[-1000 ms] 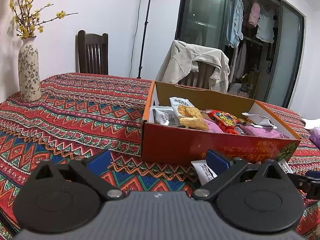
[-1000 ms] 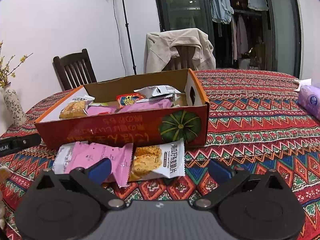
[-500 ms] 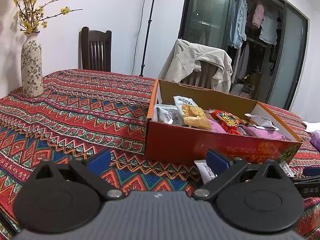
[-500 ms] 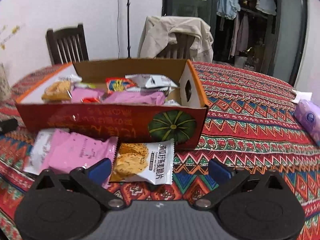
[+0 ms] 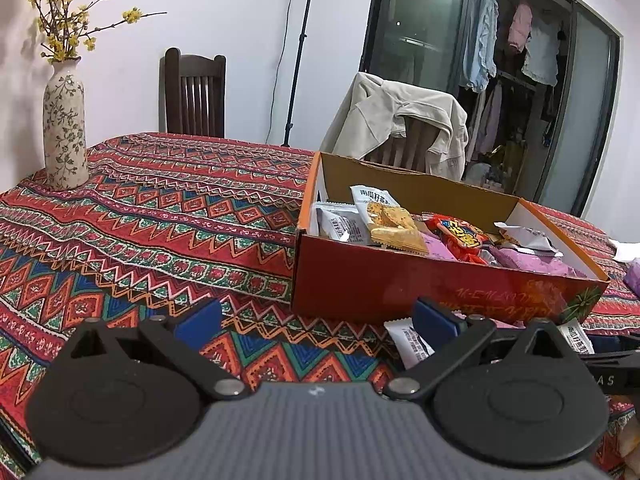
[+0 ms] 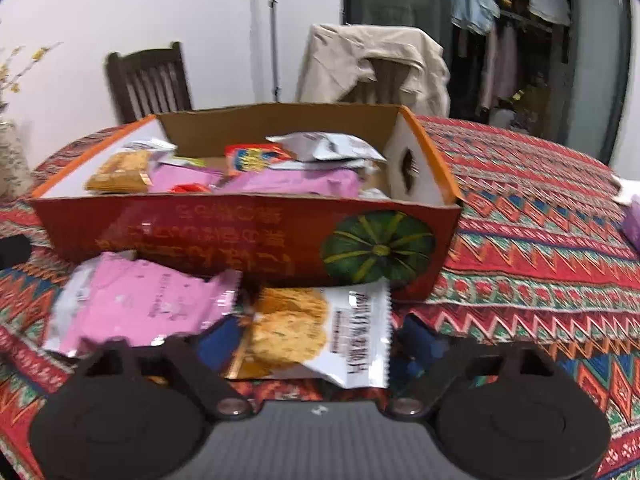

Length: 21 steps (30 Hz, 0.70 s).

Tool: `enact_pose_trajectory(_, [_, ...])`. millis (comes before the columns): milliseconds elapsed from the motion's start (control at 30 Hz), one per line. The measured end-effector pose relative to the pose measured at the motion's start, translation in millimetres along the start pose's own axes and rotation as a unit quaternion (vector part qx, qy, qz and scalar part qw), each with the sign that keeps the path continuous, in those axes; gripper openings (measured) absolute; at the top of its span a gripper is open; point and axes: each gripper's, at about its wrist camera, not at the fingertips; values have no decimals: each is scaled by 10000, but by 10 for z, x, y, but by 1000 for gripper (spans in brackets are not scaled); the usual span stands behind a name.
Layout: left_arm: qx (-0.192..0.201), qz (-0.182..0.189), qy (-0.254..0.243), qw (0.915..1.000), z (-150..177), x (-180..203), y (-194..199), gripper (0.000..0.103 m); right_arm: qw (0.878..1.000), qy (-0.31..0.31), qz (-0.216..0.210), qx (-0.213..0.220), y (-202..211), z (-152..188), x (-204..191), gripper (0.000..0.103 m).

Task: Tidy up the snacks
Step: 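Grasp the pumpkin-seed biscuit packet on the table with the right gripper, then grasp the pink packet with the left gripper while the right gripper holds the biscuit packet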

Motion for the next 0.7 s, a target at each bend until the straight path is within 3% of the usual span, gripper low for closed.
enact_pose_trajectory(67, [-23, -28, -17, 10000, 5, 3, -11, 103, 10000, 16, -39, 34, 23, 3, -11, 72])
enact_pose_trajectory(167, [4, -66, -23, 10000, 6, 4, -4, 103, 9998, -64, -117, 121, 86, 4, 16, 50])
enact_pose_trajectory(200, [8, -76, -20, 10000, 7, 0, -4, 103, 9998, -68, -102, 159, 108, 8, 15, 48])
enact_pose_trajectory(467, [-19, -146, -2, 9999, 14, -13, -19, 103, 9967, -179, 17, 796, 444, -65, 135, 46])
enact_pose_trajectory(700, [-25, -252, -68, 9997, 6, 14, -16, 103, 9937, -386, 318, 998, 574, -84, 440, 46])
Point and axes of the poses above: each gripper's, at about its wrist camera, not at the fingertips, and y roughly against the way its jaws point, x to its right, z to its underside, and after that the axes turned 14 degrees about x, right-handed
